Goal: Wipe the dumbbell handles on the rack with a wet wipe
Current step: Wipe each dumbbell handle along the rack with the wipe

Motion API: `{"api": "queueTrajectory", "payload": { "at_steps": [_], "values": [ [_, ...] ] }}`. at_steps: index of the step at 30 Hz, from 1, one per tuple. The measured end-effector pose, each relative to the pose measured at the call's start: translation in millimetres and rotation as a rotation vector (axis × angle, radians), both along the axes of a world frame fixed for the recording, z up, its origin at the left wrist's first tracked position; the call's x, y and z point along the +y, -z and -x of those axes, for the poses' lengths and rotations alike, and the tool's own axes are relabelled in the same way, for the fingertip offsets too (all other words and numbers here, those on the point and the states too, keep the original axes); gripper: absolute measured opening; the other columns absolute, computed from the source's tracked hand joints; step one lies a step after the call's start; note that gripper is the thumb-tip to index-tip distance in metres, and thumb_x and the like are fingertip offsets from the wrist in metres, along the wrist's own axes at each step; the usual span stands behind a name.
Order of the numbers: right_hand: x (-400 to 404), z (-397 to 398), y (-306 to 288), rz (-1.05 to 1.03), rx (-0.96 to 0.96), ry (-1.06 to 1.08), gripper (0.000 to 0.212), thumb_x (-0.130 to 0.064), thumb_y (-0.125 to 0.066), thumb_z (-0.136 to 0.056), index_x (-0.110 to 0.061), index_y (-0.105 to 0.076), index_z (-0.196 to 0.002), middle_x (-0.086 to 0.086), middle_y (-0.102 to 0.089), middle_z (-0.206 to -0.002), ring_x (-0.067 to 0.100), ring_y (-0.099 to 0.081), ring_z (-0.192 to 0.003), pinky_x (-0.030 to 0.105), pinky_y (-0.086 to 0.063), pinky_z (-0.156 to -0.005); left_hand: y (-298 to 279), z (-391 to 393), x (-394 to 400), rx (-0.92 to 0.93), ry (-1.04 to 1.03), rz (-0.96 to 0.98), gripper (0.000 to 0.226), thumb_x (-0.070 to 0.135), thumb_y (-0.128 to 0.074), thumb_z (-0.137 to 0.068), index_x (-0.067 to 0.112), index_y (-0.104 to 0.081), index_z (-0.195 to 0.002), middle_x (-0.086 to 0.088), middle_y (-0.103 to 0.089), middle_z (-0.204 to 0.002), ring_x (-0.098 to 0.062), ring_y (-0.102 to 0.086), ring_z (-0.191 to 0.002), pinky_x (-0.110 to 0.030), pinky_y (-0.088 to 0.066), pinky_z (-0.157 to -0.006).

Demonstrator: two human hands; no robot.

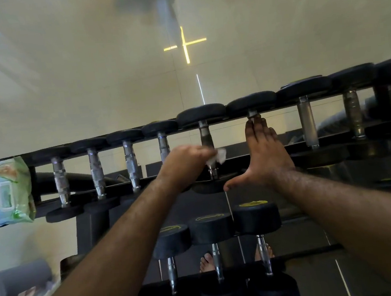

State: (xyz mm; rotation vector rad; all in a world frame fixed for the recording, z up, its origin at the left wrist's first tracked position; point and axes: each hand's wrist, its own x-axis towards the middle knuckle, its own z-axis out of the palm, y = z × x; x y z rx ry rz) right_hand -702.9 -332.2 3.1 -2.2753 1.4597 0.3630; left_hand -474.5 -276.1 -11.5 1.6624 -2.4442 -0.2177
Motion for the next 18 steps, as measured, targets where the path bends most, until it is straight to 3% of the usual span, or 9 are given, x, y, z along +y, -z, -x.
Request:
{"api": "queueTrajectory", "payload": {
  "at_steps": [3,5,7,10,12,15,17,18],
  "values": [
    [1,-1,-1,0.002,0.018,0.007,0.186,-0.116,-0.05,-0.031,-0.014,0.03,-0.165,0.011,0.041,-0.17,0.03,0.03,-0.16,0.047,0.005,-0.134,2,4,-28,0.004,-0.197,0.379,0.022,0.01,-0.068,-0.093,0.013,-0.078,-0.113,-0.004,-0.078,-0.104,-0.026,-0.074,-0.084,-0.039,-0.063,-0.069],
    [1,-2,-2,0.009,0.026,0.006,0.186,-0.116,-0.051,-0.032,-0.013,0.027,-0.166,0.011,0.04,-0.171,0.03,0.028,-0.161,0.047,0.005,-0.134,9,13,-39,-0.068,-0.257,0.424,0.015,0.006,-0.073,-0.089,0.011,-0.078,-0.103,-0.006,-0.074,-0.093,-0.025,-0.067,-0.076,-0.039,-0.059,-0.062],
    [1,-2,0,0.027,0.027,0.002,0.186,-0.117,-0.048,-0.031,-0.013,0.025,-0.166,0.011,0.039,-0.171,0.03,0.027,-0.161,0.046,0.005,-0.134,14,25,-40,-0.046,-0.34,0.311,0.017,0.002,-0.076,-0.086,0.01,-0.077,-0.101,-0.007,-0.071,-0.093,-0.026,-0.065,-0.078,-0.038,-0.06,-0.061],
    [1,0,1,0.037,0.021,-0.004,0.186,-0.118,-0.045,-0.03,-0.012,0.023,-0.167,0.012,0.035,-0.173,0.03,0.025,-0.162,0.047,0.004,-0.135,13,42,-30,-0.029,-0.377,0.092,0.022,0.004,-0.075,-0.087,0.009,-0.076,-0.109,-0.009,-0.067,-0.109,-0.027,-0.063,-0.097,-0.038,-0.061,-0.077],
    [1,0,1,0.039,0.023,-0.009,0.185,-0.117,-0.046,-0.031,-0.012,0.023,-0.167,0.014,0.033,-0.174,0.03,0.024,-0.163,0.047,0.004,-0.135,5,47,-23,-0.059,-0.204,-0.174,0.022,0.015,-0.077,-0.088,0.014,-0.076,-0.11,-0.004,-0.063,-0.111,-0.021,-0.058,-0.101,-0.035,-0.057,-0.085],
    [1,1,2,0.039,0.015,-0.008,0.185,-0.115,-0.047,-0.03,-0.013,0.026,-0.166,0.013,0.031,-0.174,0.03,0.024,-0.163,0.046,0.006,-0.134,-14,37,-11,-0.008,-0.126,-0.604,0.014,0.02,-0.071,-0.092,0.024,-0.076,-0.105,0.005,-0.065,-0.097,-0.015,-0.063,-0.091,-0.029,-0.05,-0.075],
    [1,1,5,0.047,0.008,-0.008,0.185,-0.116,-0.047,-0.03,-0.013,0.027,-0.166,0.012,0.033,-0.174,0.03,0.025,-0.162,0.046,0.006,-0.134,-22,23,-11,0.09,-0.237,-0.625,0.015,0.016,-0.067,-0.095,0.024,-0.077,-0.103,0.005,-0.068,-0.096,-0.014,-0.064,-0.088,-0.03,-0.054,-0.078],
    [1,2,6,0.049,0.009,-0.007,0.185,-0.116,-0.048,-0.031,-0.014,0.028,-0.165,0.012,0.034,-0.173,0.03,0.025,-0.162,0.046,0.006,-0.134,-23,17,-12,0.126,-0.293,-0.527,0.015,0.015,-0.067,-0.095,0.022,-0.078,-0.103,0.004,-0.068,-0.099,-0.014,-0.063,-0.089,-0.032,-0.055,-0.08]
  ]
}}
